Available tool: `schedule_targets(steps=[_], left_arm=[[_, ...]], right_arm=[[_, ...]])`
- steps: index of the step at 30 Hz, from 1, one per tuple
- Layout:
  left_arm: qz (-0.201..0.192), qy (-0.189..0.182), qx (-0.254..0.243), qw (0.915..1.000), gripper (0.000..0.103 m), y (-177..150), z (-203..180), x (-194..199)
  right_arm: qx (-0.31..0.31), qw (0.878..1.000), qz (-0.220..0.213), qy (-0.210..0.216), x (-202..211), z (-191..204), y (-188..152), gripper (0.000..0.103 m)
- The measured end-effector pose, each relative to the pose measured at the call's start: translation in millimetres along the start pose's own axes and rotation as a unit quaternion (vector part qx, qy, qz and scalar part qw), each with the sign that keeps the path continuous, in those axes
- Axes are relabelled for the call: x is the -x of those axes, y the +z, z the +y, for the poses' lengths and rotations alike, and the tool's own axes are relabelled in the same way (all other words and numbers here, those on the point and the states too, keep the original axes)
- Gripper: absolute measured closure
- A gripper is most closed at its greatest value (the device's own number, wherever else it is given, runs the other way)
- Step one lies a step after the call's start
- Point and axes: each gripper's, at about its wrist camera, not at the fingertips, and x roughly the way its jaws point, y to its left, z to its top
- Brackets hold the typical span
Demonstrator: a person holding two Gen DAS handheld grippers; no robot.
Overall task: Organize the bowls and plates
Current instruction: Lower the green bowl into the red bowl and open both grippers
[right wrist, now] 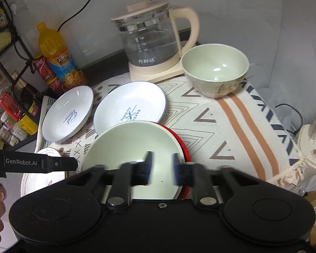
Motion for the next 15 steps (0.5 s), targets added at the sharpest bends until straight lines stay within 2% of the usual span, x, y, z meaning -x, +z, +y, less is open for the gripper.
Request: schedule_targets(steps=[2,4,7,11,15], left_arm=[[-0.012,0.004,-0.01,0.9999,0.038,-2.6,-0.3,5.9],[-0.023,0.004,-0.011,0.9997,0.032,-5.5,0.8,11.2],[-0.031,-0.015,-0.005,0.9994,0.03,-9.7,3.9,17.8],[-0.046,-0.015,-0.008,0.9988,0.028,-12.9,2.4,22.9],[-0.06,-0.008,-0.022,0.9979,0.027,-14.7,-4.6,26.8]], right_arm=[[-0.002,1.0,-0.011,-0.013,6.3,3.0,-2.7,0.046],[-0.009,1.0,-0.016,-0.022,11.7,4.7,-5.2,0.035],[-0.03,0.999,-0.037,-0.026,24.9,3.9,-9.4,0.015],[-0.052,0.996,-0.065,-0.032,42.1,-2.7,-13.0,0.007],[-0.071,0.993,-0.077,-0.056,50.9,-11.5,-17.2,0.006]])
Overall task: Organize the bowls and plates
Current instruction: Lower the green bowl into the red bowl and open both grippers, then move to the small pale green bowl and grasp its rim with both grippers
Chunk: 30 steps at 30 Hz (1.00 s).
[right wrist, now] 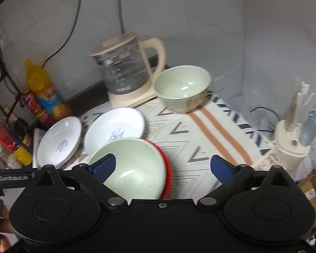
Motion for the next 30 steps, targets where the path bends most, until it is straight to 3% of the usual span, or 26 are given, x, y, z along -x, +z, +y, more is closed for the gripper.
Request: schedule_targets(steps=[13,18,30], left_arm=[[-0.009,0.019,0.008,0.9998,0.023,31.8,-22.9,-14.7],[-0.008,0.02,-0.019,0.9996,0.023,51.5,-44.6,-29.1],[-0.004,0.005,-0.028,0.9996,0.023,93.0,-92.7,-82.6]], right_arm=[[-0.02,0.998,-0.036,-0.052,-19.0,-37.2,14.0,0.003],[-0.03,0.998,-0.03,-0.044,-35.4,-46.9,29.1,0.003],[-0.045,0.999,-0.014,-0.023,-79.1,-79.7,71.0,0.003]])
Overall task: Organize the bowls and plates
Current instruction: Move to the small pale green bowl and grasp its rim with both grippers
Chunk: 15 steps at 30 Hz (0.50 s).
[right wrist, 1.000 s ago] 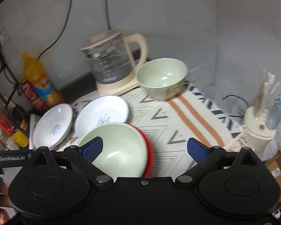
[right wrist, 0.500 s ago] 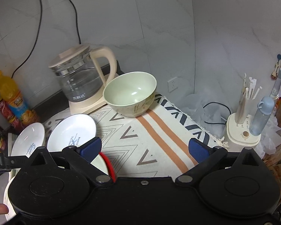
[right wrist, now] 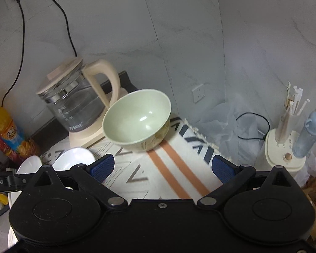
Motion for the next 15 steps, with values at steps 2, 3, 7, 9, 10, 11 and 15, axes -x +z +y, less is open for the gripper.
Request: schedule_targets(steps=[2,3,7,9,10,11,15], left_arm=[[0.002,0.002,-0.003,1.0,0.023,6.4,-8.3,-12.5],[0.006,0.002,-0.007,1.0,0.023,10.4,-12.8,-17.8],[0.007,0.005,-0.015,0.9998,0.023,26.7,-24.8,-33.3],[0.007,0.002,-0.009,0.9999,0.023,34.5,-26.9,-41.0],[0.007,0.003,-0.006,0.9999,0.023,38.1,-27.9,-45.3],[0.008,0.005,-0.005,0.9999,0.023,41.2,-29.1,-50.3],[0.01,0.007,-0.006,0.9999,0.023,49.8,-34.0,-71.1]], right_arm=[[0.003,1.0,-0.004,0.008,-8.0,-4.4,3.6,0.003],[0.005,1.0,-0.006,0.012,-12.8,-6.4,5.3,0.003],[0.023,1.0,-0.014,-0.009,-26.2,-10.3,14.1,0.003],[0.035,0.999,-0.022,-0.017,-30.3,-10.6,18.6,0.003],[0.038,0.999,-0.023,-0.012,-33.0,-10.9,20.6,0.003],[0.037,0.999,-0.023,-0.004,-36.5,-12.1,22.6,0.003],[0.023,1.0,-0.011,0.006,-56.3,-16.7,30.1,0.003]])
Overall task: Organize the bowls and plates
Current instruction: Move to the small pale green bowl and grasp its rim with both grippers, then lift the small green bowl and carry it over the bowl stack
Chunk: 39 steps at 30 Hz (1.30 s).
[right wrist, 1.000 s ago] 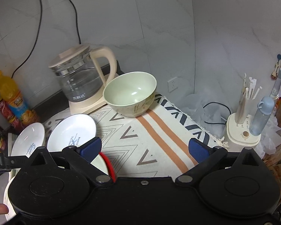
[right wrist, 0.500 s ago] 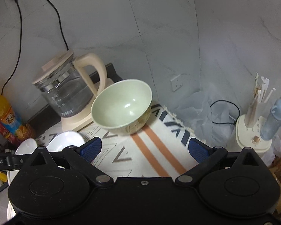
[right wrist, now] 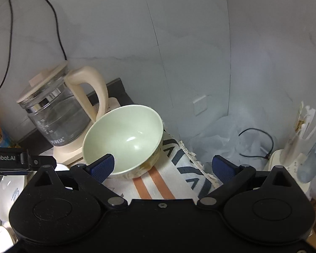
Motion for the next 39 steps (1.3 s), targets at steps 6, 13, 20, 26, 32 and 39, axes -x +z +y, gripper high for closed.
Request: schedule_targets(steps=[6,13,20,26,32,39], left_arm=[[0.018,-0.001,0.026,0.9995,0.026,8.0,-1.9,-34.7],[0.051,-0.001,0.05,0.9975,0.053,11.2,-11.5,-70.6],[0.079,-0.026,0.09,0.9925,0.088,6.1,-24.5,-85.6],[0.081,-0.016,0.097,0.9918,0.088,1.1,-25.3,-70.5],[0.076,-0.016,0.088,0.9931,0.087,-11.2,-28.5,-45.3],[0.051,-0.036,0.09,0.994,0.087,-28.0,-19.9,-2.5]], right_arm=[[-0.008,1.0,0.018,0.012,-31.3,1.0,3.6,0.005],[-0.039,0.998,0.044,0.007,-62.8,-5.1,5.5,0.021],[-0.044,0.996,0.077,0.018,-78.1,-5.7,-2.2,0.068],[-0.025,0.996,0.082,0.02,-67.7,5.4,1.8,0.082],[-0.011,0.997,0.076,0.031,-48.8,7.8,-3.1,0.083],[-0.016,0.998,0.046,0.027,-7.9,13.9,-8.4,0.085]])
